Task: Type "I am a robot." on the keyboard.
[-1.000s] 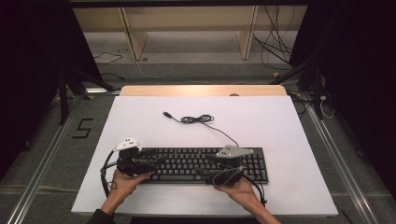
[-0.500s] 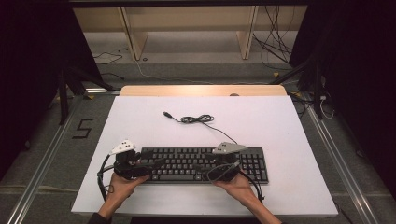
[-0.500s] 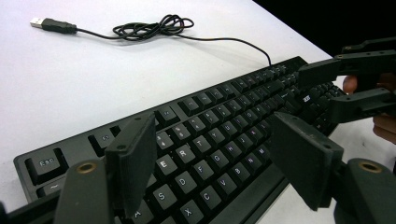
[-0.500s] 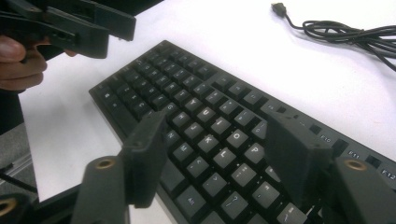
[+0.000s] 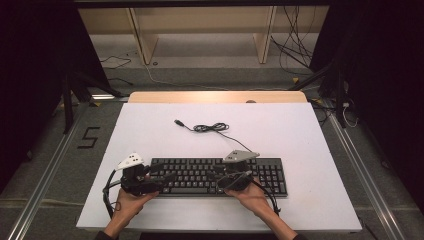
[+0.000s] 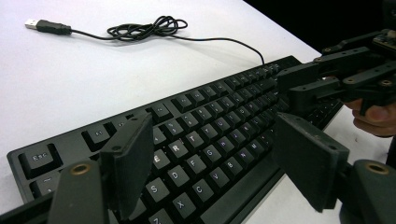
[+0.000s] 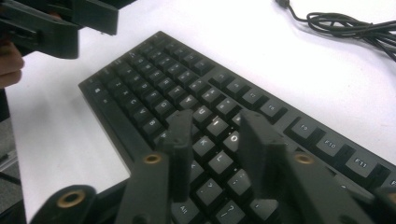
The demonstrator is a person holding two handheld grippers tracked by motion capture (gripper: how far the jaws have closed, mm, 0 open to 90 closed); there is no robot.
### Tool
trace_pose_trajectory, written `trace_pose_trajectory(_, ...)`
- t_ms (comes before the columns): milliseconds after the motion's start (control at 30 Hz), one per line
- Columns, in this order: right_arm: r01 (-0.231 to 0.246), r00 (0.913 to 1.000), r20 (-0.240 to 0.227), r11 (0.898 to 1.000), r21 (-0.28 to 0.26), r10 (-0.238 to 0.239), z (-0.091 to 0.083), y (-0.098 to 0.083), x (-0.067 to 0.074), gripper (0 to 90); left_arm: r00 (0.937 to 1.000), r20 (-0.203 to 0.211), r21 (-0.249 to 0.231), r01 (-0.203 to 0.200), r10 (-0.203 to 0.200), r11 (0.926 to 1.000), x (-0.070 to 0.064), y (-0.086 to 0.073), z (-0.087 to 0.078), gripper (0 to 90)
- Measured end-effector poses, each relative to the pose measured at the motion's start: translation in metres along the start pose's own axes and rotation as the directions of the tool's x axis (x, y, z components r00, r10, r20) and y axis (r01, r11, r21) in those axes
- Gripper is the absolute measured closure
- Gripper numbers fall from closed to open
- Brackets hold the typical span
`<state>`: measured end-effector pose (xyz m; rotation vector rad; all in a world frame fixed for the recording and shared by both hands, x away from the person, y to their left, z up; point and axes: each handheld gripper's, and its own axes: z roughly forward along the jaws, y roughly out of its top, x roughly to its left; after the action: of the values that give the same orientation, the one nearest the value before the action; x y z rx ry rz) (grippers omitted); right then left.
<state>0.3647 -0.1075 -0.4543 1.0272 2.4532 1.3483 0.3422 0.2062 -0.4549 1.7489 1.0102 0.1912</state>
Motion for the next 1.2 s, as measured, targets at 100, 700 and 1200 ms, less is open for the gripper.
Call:
trace_pose_trajectory(100,0.001,1.0000,0.000,1.000,0.007,-0.001,0.002,0.001,-0.001,73.8,1.0000,-0.001,0.002,-0.006,0.006,1.0000,0.000,-0.001,-0.001,28.5)
trace_pose_trajectory(700,-0.008,0.9999,0.009,0.999,0.049,0.008,0.013,0.004,-0.006,90.0,0.9998,-0.001,-0.009,-0.018,0.018,0.9998,-0.003,-0.006,-0.006,27.6)
trace_pose_trajectory(1200,-0.018,0.9993,0.033,0.996,0.087,0.015,0.023,0.006,-0.009,90.0,0.9997,-0.003,-0.014,-0.024,0.024,0.9996,-0.004,-0.008,-0.008,26.6)
